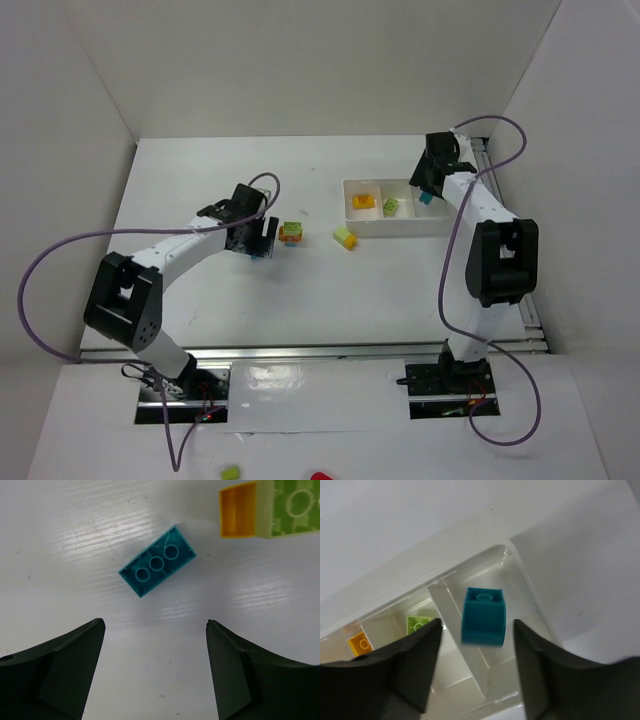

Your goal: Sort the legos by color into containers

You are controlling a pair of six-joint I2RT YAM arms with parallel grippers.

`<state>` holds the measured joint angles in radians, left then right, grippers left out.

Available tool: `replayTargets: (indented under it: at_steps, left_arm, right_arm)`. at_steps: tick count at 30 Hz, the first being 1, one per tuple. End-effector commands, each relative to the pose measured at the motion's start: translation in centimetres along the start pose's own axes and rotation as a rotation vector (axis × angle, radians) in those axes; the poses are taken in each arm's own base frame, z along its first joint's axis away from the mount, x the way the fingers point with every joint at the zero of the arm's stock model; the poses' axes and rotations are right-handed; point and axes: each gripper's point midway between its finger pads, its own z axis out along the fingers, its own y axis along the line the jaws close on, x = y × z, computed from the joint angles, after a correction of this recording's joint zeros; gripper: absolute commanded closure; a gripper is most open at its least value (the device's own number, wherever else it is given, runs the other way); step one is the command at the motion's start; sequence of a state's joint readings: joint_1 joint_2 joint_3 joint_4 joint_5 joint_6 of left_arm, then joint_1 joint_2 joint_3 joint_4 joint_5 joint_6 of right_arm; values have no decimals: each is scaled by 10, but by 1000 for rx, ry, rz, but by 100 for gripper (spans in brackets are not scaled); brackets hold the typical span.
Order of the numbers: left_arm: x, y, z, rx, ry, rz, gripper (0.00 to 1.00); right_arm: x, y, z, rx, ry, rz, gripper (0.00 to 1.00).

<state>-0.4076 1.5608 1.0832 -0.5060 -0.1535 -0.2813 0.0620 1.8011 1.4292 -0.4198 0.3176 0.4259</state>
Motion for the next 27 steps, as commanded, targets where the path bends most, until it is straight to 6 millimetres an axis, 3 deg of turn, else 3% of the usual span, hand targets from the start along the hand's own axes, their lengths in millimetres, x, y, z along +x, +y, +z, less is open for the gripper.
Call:
replayTargets:
  at_steps: [1,2,4,7,9,10,12,17,22,24,25,27]
  left_arm:
    - [-15,12,7,-55,-16,-22,8]
    - [-17,10,10,-45,-18,-13,10]
    - [-23,14,16,-41,-16,-13,12]
    - [-26,16,29,-51,-15,39,13]
    - [-34,15,36,-48,-35,61,12]
    - [-33,12,41,-32,-22,84,12]
    - [-40,9,48,-2,-39,95,10]
    - [-29,-14,59,133,-20,117,12]
    - [-28,-20,58,134,-21,111,21]
    - [-17,-25,58,126,9,117,25]
    - [-17,-24,58,117,9,102,36]
    - [-13,-24,57,114,30,77,38]
  right_arm:
    - [-37,7,-6,-15,-91,20,26]
    - [-36,9,-6,-26,-86,19,16]
    - [-47,13,-21,-61,-111,30,11]
    - [-64,16,-48,-108,-157,59,11]
    - [-60,14,-57,-121,-152,57,11]
    - [-68,16,-69,-146,-173,76,11]
    - [-59,11,-76,-146,-153,69,11]
    - [-65,4,-104,-160,-180,78,11]
    - [-65,1,-112,-159,-181,69,10]
    - [-67,1,-115,-163,-189,72,10]
    - [-67,1,-115,-163,-189,72,10]
    - [-63,0,-113,-159,-181,69,10]
